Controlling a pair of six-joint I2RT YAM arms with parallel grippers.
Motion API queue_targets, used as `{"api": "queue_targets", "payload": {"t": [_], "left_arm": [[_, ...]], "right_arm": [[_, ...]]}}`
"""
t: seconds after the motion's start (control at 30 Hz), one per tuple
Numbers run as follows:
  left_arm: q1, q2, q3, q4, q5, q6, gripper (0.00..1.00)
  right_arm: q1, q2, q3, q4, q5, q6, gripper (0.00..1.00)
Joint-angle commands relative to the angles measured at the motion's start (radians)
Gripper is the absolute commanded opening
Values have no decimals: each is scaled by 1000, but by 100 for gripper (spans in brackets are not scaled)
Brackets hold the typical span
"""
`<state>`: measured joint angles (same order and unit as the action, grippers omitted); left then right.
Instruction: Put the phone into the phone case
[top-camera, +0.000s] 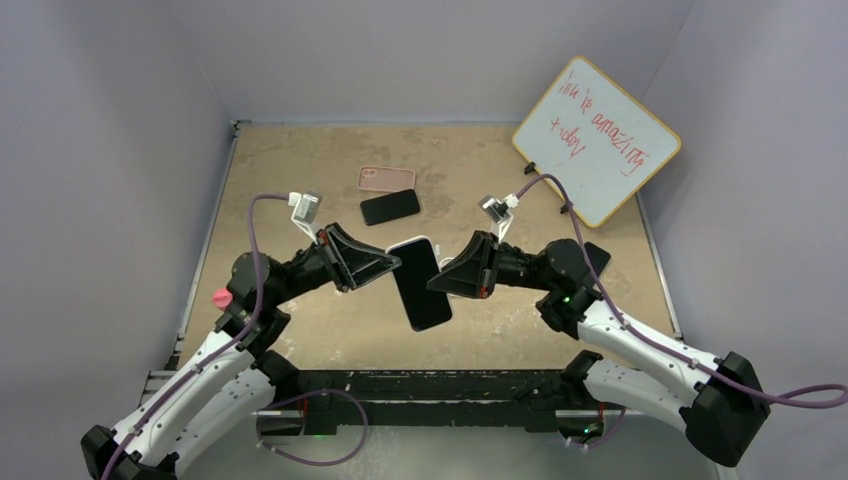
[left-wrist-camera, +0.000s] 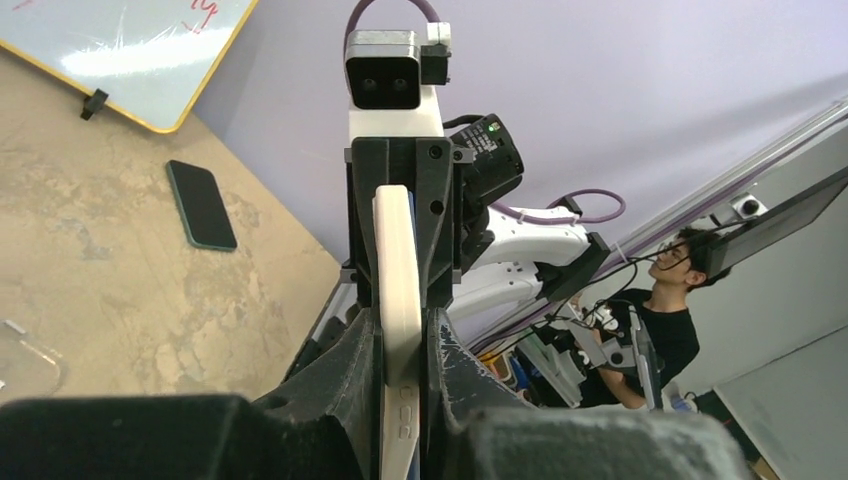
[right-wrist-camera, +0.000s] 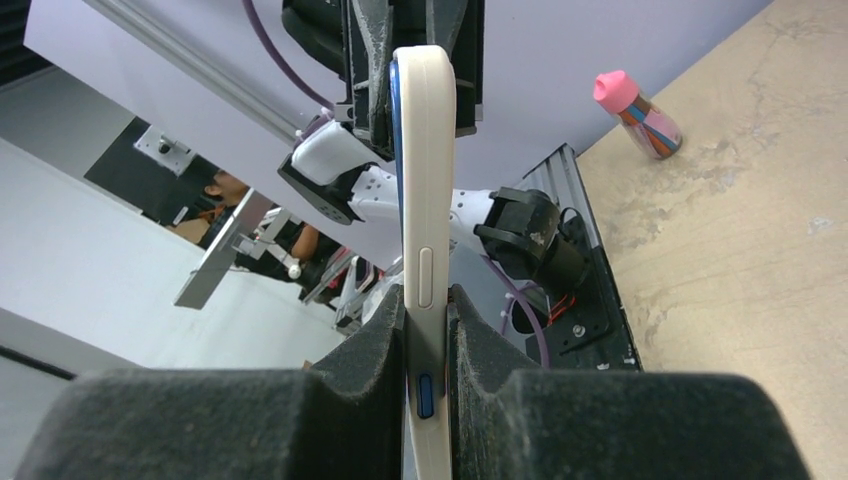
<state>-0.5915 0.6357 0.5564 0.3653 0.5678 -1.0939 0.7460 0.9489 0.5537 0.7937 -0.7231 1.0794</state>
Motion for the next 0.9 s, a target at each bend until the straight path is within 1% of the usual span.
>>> {"api": "queue_targets", "payload": {"t": [0.0,0.03,0.07,0.1,0.13,0.17,0.23,0.4,0.5,0.57,0.63,0.7,0.73,0.8,0.83,0.87], "left_arm": [[0,-3,53,-79,-14,84,27],[-1,-3,53,-84,-11,87,42],[0,-2,53,-96,-7,92,54],[-1,-3,53,-107,-3,97,61],[-1,-1,52,-115,-1,101,65],[-1,1,48,-118,7,102,68],[-1,5,38,-118,28,103,69],[-1,25,-3,-114,65,101,70],[-1,36,-42,-62,100,77,68],[-1,47,-68,-14,120,53,66],[-1,61,-88,34,139,29,61],[0,75,-97,66,153,15,56],[0,81,-97,71,156,14,51],[-1,95,-95,64,154,22,31],[-1,104,-90,43,149,34,16],[-1,114,-85,23,145,50,5]], "right_arm": [[4,-25,2,50,56,9,0],[4,-32,-1,50,80,6,0],[5,-37,-4,50,104,5,0],[4,-41,-7,51,129,5,0],[5,-44,-6,50,154,6,0],[4,-44,-7,49,180,7,0],[5,-40,-6,58,226,14,0],[4,-25,-10,112,335,21,0],[5,-12,-22,152,395,35,0],[5,1,-28,176,417,42,0],[4,15,-32,196,429,49,0],[5,27,-32,204,433,51,0],[4,32,-32,203,436,50,0],[4,37,-34,202,443,46,0],[4,37,-36,201,446,45,0],[4,39,-38,197,448,42,0]]}}
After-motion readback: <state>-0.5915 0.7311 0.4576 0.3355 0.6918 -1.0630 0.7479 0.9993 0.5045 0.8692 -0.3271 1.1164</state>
